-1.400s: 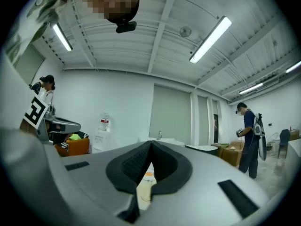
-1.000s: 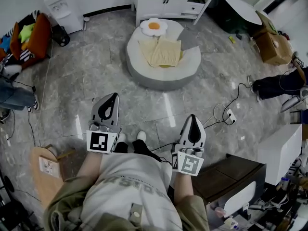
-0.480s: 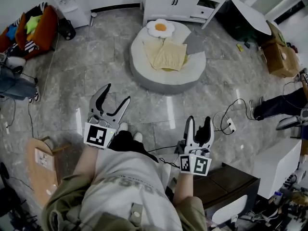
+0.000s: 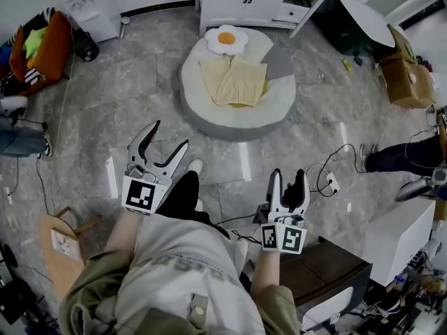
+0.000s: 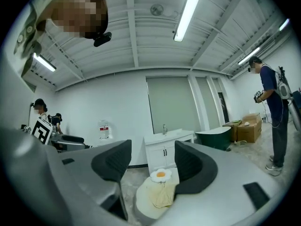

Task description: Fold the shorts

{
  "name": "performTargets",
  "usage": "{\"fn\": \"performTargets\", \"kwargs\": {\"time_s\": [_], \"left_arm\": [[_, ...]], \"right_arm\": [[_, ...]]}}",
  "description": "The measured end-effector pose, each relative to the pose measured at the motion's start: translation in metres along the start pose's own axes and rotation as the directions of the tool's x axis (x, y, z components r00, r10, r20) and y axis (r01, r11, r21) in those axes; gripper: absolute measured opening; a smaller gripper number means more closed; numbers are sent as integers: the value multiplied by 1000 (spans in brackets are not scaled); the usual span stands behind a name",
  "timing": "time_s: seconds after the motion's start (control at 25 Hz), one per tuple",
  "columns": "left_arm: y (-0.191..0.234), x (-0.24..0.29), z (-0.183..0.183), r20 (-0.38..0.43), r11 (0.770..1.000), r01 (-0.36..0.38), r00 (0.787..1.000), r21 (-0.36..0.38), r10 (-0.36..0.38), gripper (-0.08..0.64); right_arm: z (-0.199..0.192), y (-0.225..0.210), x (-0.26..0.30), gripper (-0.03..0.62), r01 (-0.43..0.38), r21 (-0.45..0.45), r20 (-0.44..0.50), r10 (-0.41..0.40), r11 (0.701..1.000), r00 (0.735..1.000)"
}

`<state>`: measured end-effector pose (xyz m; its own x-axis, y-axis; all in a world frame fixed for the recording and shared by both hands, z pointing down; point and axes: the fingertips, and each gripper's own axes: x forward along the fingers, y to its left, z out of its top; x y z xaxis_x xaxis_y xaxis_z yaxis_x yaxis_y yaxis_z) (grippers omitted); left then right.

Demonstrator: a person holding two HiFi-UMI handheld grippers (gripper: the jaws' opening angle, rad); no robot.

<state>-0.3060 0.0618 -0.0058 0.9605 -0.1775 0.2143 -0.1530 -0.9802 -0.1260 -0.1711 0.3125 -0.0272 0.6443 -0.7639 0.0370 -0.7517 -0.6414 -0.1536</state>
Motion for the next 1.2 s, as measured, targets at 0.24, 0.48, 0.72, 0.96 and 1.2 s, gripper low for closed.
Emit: {"fn": "performTargets", "kwargs": {"time_s": [0.24, 0.48, 0.72, 0.96, 1.2], "left_arm": [[34, 75, 19, 50, 999, 38, 998, -5, -38, 308], [70, 132, 22, 57, 999, 45, 997, -1, -45, 308], [78, 171, -2, -39, 1000, 22, 999, -5, -22, 308], [65, 226, -13, -112, 999, -42, 993, -17, 40, 308], [29, 282, -25, -172, 994, -111, 979, -23, 106, 308]], "right_arm": [[7, -17, 65, 281, 22, -9, 11, -22, 1000, 1000], [8, -34, 120, 281, 48, 2, 5, -48, 999, 999], [-7, -69, 169, 281, 20, 10, -48, -20, 1000, 999], [-18, -122, 231, 281, -69, 14, -102, 70, 997, 992], [-39, -174, 293, 281, -205, 40, -170, 209, 978, 963]]}}
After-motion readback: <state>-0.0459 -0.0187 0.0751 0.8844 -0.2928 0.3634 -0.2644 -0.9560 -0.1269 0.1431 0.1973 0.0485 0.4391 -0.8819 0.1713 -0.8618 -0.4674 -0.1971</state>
